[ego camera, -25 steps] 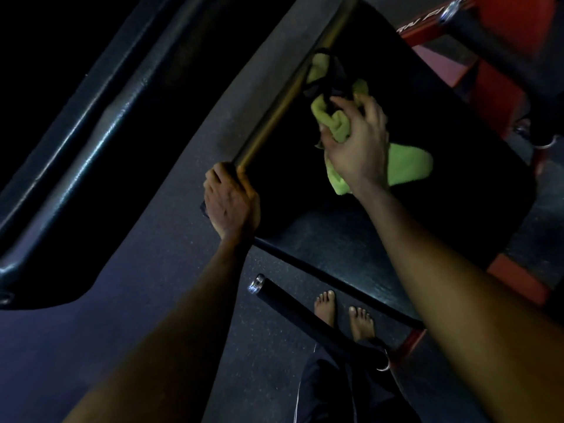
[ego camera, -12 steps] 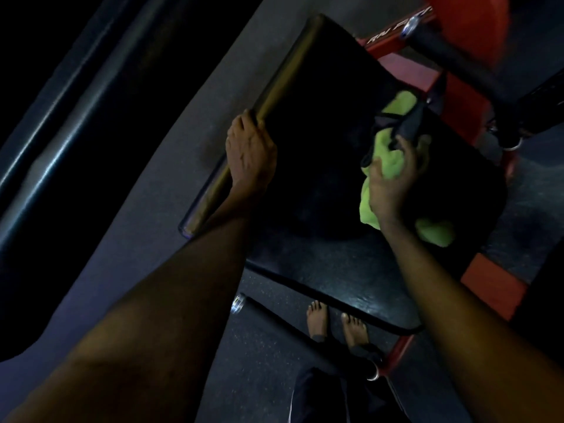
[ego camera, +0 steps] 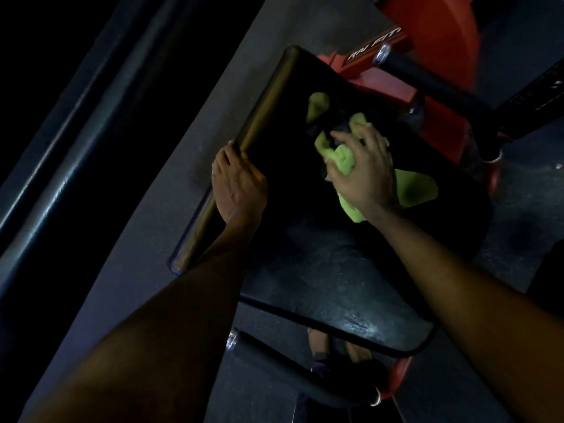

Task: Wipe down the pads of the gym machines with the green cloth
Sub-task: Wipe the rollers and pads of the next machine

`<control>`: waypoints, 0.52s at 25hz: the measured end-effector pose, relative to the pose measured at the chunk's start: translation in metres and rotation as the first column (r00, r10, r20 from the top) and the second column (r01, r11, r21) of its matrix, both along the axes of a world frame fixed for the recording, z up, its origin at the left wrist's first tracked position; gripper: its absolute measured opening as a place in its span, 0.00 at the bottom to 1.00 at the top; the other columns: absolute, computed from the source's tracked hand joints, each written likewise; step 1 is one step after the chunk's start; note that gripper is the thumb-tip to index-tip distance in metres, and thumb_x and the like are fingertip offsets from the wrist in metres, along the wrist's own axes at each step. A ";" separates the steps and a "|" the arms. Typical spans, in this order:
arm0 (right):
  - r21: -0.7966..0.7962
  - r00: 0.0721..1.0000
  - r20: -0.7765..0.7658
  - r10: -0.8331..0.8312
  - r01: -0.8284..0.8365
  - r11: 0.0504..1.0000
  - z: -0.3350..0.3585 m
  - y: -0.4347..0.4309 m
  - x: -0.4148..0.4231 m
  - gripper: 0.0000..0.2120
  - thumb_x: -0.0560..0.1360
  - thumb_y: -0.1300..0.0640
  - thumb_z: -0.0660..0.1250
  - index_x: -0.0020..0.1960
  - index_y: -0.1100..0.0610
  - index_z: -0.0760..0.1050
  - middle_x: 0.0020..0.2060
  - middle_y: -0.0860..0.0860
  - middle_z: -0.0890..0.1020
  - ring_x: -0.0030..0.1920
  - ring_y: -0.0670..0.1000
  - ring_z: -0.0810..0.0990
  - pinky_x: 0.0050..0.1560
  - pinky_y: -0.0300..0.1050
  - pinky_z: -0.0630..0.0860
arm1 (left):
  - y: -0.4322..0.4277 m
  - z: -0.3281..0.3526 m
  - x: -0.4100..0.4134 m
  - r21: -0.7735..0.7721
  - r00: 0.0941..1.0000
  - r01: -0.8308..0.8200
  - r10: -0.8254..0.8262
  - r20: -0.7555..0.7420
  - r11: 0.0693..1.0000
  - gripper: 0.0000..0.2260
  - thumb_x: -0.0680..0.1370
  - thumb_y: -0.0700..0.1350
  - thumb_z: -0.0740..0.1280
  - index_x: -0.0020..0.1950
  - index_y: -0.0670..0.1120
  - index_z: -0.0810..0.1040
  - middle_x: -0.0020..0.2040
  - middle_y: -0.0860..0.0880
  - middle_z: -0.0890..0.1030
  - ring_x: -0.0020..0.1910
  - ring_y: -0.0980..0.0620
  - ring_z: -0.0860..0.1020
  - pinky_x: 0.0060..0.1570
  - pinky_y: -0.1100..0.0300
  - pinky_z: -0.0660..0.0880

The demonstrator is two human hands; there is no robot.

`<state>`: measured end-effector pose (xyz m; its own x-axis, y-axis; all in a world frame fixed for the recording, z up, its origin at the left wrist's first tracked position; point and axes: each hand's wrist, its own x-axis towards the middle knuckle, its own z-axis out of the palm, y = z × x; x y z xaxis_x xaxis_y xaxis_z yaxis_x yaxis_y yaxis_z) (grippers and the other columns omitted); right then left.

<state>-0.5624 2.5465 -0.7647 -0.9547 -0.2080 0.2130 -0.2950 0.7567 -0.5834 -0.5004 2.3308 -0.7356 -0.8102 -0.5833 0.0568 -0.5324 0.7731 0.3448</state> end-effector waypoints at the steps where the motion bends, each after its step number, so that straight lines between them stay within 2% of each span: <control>1: -0.031 0.991 0.034 -0.132 0.133 0.991 0.002 -0.005 -0.013 0.23 0.72 0.43 0.66 0.66 0.46 0.78 0.69 0.51 0.75 0.73 0.56 0.70 0.73 0.56 0.66 | -0.001 0.000 0.001 0.006 1.000 0.009 -0.009 0.004 1.000 0.21 0.84 0.50 0.50 0.74 0.43 0.66 0.67 0.44 0.73 0.64 0.46 0.72 0.67 0.53 0.68; 3: -0.042 0.940 0.082 -0.330 0.334 0.942 0.008 -0.025 -0.026 0.22 0.72 0.43 0.66 0.64 0.46 0.78 0.69 0.50 0.75 0.72 0.56 0.70 0.73 0.55 0.65 | -0.002 0.000 0.001 0.013 1.000 0.007 -0.007 0.015 1.000 0.21 0.84 0.51 0.49 0.74 0.44 0.66 0.67 0.45 0.73 0.63 0.47 0.72 0.67 0.53 0.68; 4: -0.024 0.943 0.060 -0.329 0.330 0.944 0.010 -0.036 -0.025 0.23 0.72 0.42 0.66 0.65 0.46 0.78 0.69 0.51 0.75 0.72 0.57 0.70 0.73 0.57 0.65 | -0.002 0.000 0.001 0.005 1.000 -0.004 0.004 0.017 1.000 0.21 0.84 0.51 0.49 0.74 0.44 0.67 0.67 0.45 0.73 0.63 0.46 0.72 0.66 0.53 0.69; 5: 0.007 0.968 0.019 -0.249 0.249 0.969 0.011 -0.043 -0.019 0.24 0.72 0.42 0.67 0.66 0.47 0.78 0.68 0.52 0.75 0.72 0.58 0.70 0.72 0.59 0.66 | -0.002 0.000 0.000 -0.001 1.000 -0.014 0.014 0.019 1.000 0.21 0.84 0.50 0.50 0.74 0.44 0.67 0.67 0.44 0.73 0.64 0.46 0.72 0.67 0.53 0.68; 7: 0.096 0.998 -0.044 0.035 -0.031 0.995 0.010 -0.042 -0.004 0.25 0.73 0.41 0.68 0.68 0.46 0.77 0.69 0.52 0.75 0.74 0.57 0.69 0.73 0.61 0.65 | 0.001 -0.001 0.000 0.014 0.999 -0.029 0.029 0.021 0.999 0.21 0.84 0.49 0.50 0.75 0.44 0.67 0.69 0.45 0.73 0.67 0.46 0.71 0.70 0.55 0.64; 8: 0.126 0.989 -0.038 0.142 -0.136 0.983 0.010 -0.036 -0.004 0.25 0.73 0.41 0.68 0.69 0.45 0.76 0.70 0.51 0.74 0.75 0.56 0.67 0.74 0.62 0.62 | 0.001 -0.001 0.001 0.035 0.999 -0.048 0.048 0.018 0.998 0.21 0.85 0.49 0.50 0.75 0.45 0.66 0.70 0.45 0.72 0.68 0.47 0.70 0.71 0.57 0.62; 9: 0.134 0.983 -0.036 0.178 -0.172 0.976 0.009 -0.032 -0.010 0.25 0.73 0.41 0.69 0.69 0.44 0.76 0.70 0.50 0.74 0.76 0.54 0.67 0.76 0.63 0.58 | 0.001 -0.001 0.001 0.061 0.998 -0.070 0.069 0.012 0.996 0.21 0.85 0.48 0.50 0.76 0.45 0.66 0.71 0.45 0.72 0.69 0.47 0.69 0.71 0.58 0.60; 10: 0.121 0.989 -0.043 0.143 -0.137 0.983 0.009 -0.035 -0.019 0.24 0.73 0.42 0.69 0.69 0.44 0.76 0.70 0.49 0.74 0.76 0.53 0.67 0.78 0.63 0.54 | 0.000 0.000 0.001 0.083 0.997 -0.083 0.083 0.000 0.993 0.20 0.85 0.48 0.50 0.76 0.45 0.67 0.71 0.46 0.73 0.69 0.47 0.69 0.71 0.58 0.60; 13: 0.059 0.990 -0.001 -0.144 0.144 0.988 0.013 -0.065 -0.045 0.23 0.73 0.42 0.66 0.67 0.44 0.78 0.70 0.49 0.75 0.75 0.54 0.69 0.78 0.62 0.52 | -0.001 0.000 0.001 0.074 0.997 -0.063 0.066 -0.038 0.995 0.20 0.84 0.48 0.50 0.73 0.46 0.70 0.66 0.48 0.76 0.64 0.48 0.73 0.68 0.53 0.68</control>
<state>-0.6075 2.4814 -0.7517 -0.9763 -0.0806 0.2010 -0.1786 0.8243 -0.5372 -0.4994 2.3296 -0.7358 -0.7687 -0.6381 0.0444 -0.5650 0.7098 0.4206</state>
